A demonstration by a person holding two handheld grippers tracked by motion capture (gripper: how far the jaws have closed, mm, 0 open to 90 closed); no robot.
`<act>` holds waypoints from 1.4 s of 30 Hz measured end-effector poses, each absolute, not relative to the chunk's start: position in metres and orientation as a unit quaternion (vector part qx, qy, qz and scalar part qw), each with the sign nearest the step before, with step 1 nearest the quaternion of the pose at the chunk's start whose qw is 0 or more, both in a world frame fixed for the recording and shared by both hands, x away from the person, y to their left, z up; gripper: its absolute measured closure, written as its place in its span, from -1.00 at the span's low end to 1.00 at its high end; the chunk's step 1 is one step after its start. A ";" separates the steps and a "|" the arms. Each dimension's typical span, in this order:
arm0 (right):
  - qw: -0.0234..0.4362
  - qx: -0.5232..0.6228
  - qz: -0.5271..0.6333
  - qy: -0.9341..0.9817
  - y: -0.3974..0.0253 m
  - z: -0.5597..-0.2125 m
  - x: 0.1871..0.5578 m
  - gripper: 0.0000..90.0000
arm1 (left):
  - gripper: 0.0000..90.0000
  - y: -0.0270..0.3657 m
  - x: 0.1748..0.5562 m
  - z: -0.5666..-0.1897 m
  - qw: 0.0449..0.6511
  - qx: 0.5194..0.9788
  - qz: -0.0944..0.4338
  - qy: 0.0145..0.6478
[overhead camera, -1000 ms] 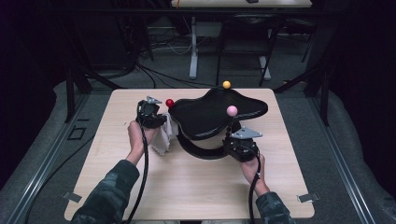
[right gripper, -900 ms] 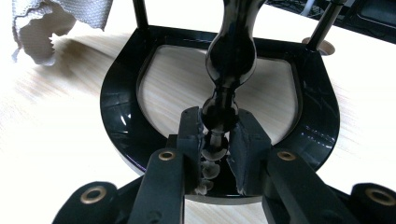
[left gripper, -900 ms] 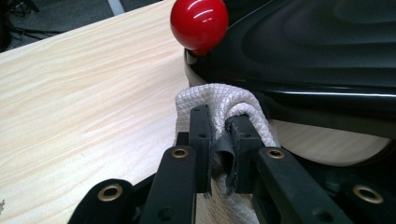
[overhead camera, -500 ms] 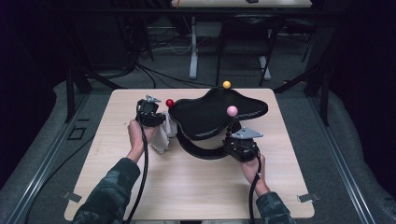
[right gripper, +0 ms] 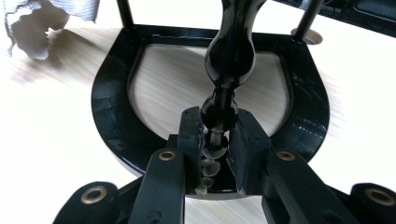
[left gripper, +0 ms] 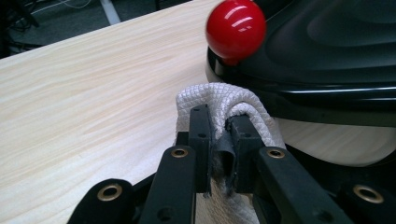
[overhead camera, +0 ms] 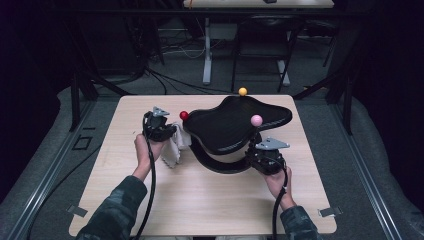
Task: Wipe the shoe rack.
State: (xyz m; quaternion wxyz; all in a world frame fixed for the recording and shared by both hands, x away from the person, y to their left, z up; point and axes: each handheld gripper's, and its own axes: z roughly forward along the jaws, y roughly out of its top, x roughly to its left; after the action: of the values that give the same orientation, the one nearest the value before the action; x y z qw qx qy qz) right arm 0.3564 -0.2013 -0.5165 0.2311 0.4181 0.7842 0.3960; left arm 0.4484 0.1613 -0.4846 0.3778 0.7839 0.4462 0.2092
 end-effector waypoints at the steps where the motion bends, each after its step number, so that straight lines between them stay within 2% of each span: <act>1: 0.232 0.416 0.397 0.784 -0.204 -0.517 0.356 0.67 | 0.82 0.161 0.448 -0.486 0.381 0.785 0.208 0.443; 13: 0.248 0.436 0.401 0.767 -0.209 -0.515 0.354 0.62 | 0.82 0.148 0.453 -0.503 0.372 0.785 0.220 0.445; 30: 0.246 0.434 0.403 0.767 -0.210 -0.517 0.357 0.65 | 0.82 0.145 0.459 -0.533 0.373 0.777 0.204 0.464; 42: 0.247 0.432 0.403 0.768 -0.210 -0.517 0.356 0.65 | 0.82 0.138 0.456 -0.561 0.347 0.791 0.178 0.471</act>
State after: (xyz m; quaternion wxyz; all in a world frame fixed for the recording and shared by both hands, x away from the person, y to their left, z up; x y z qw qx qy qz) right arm 0.3564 -0.2097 -0.5170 0.2474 0.4322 0.7680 0.4026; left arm 0.4562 0.1384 -0.5614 0.3470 0.7911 0.4713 0.1778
